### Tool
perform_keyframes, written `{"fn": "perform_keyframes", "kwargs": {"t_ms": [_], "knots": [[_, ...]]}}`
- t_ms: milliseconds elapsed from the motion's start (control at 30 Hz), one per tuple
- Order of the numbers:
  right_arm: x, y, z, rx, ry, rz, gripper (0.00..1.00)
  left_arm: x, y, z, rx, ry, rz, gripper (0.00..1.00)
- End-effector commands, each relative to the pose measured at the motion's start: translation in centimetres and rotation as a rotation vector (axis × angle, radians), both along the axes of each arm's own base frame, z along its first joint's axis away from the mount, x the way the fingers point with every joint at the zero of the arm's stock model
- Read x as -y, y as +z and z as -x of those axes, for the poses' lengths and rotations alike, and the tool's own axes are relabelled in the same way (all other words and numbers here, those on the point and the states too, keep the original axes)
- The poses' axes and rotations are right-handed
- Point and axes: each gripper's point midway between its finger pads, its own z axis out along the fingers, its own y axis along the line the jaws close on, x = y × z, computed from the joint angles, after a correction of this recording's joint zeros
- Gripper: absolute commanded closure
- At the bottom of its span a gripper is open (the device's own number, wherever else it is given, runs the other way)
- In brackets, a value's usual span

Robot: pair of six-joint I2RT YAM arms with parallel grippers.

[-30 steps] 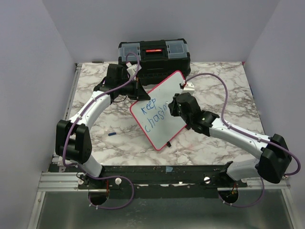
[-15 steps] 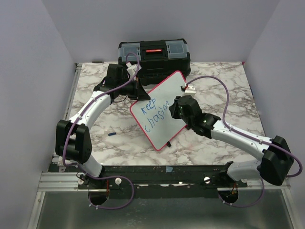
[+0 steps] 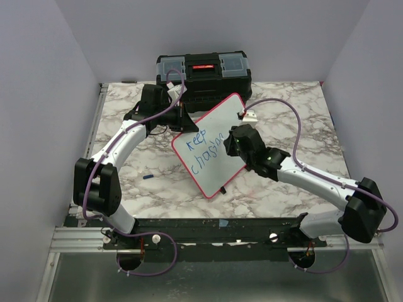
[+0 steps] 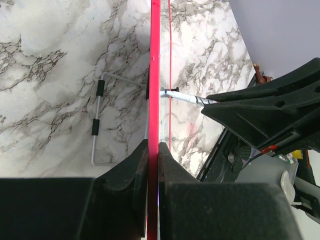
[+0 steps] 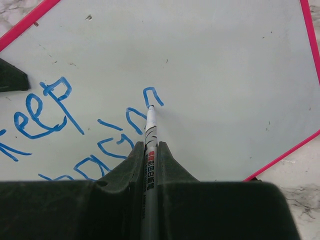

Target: Write a sentence on the whiteboard

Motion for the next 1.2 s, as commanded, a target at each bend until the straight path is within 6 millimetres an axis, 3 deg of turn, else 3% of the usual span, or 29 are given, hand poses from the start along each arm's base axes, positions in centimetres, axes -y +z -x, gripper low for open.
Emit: {"fn": "perform_keyframes", "kwargs": {"t_ms": [0, 600, 900, 1167], "knots": [[0.3, -0.3, -0.6, -0.008, -0.018, 0.050, 0.99, 0.8, 2.7, 0.2, 0.089, -0.056, 0.040, 1.00], [-0.7, 0.9, -1.8, 0.018, -0.013, 0.054, 0.99, 0.8, 2.7, 0.2, 0.090, -0.058, 0.039, 1.00], [-0.2, -0.9, -0.8, -0.022, -0.004, 0.055, 0.99, 0.8, 2.8, 0.2, 0.091, -0.057, 0.039, 1.00], [0.0, -3.5, 1.3, -0.094, 0.041, 0.038, 0.99, 0.8, 2.8, 0.2, 0.093, -0.056, 0.038, 1.00]]}}
